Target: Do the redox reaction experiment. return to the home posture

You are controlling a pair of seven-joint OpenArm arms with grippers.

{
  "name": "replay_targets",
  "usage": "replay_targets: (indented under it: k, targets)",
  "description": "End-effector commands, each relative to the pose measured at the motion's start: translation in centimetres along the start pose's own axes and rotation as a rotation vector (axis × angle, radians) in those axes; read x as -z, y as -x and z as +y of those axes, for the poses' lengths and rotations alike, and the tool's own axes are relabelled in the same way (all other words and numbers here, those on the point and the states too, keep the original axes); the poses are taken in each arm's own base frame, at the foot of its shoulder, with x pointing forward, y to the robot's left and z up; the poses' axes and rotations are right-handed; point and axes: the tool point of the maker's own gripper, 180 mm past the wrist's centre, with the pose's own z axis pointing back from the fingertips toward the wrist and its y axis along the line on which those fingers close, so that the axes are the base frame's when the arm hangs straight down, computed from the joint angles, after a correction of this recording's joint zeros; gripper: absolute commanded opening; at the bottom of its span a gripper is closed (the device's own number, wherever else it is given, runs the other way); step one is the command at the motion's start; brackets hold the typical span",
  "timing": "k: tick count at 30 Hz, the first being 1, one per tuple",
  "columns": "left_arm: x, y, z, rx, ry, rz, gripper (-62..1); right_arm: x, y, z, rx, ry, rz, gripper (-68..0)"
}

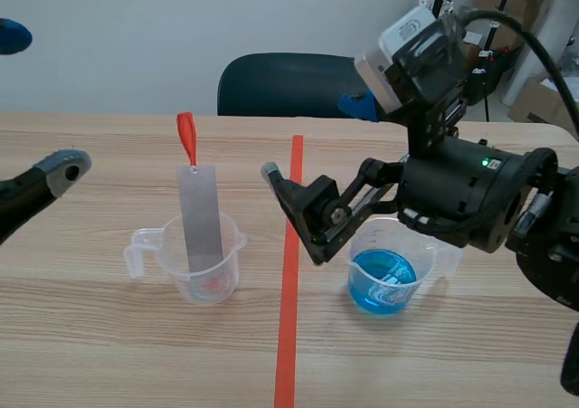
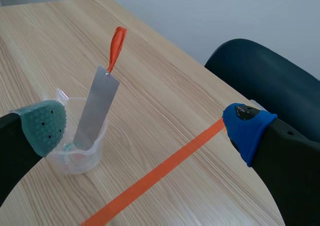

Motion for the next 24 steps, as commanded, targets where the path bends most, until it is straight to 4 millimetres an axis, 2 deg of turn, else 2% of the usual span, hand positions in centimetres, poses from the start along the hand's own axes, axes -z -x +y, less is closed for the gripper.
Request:
replay_targets:
  k: [1,5,11,18,24]
  targets:
    - [0.1,1.1,0.4,-0.038,-0.05,0.003,1.4,-0.5,-1.1,-0.6,-0.025,0.032,-0.038,0.4]
    - [1.3,2.0,-1.4,-0.102,-0.036,0.013,1.4,-2.2,-1.0,-0.4,-0.05,0.048,-0.045,0.4]
    - [2.3,2.1,-3.6,-0.131,0.022,-0.002,1.4,-4.2,-1.9,0.4,-0.085,0.057,-0.073,0.4]
    - [2.3,2.2,-4.2,-0.151,0.035,-0.005,1.4,-6.1,-3.1,1.4,-0.15,0.085,-0.091,0.4]
    - [2.3,2.3,-4.5,-0.167,0.045,-0.002,1.4,-7.7,-3.2,2.9,-0.145,0.059,-0.109,0.4]
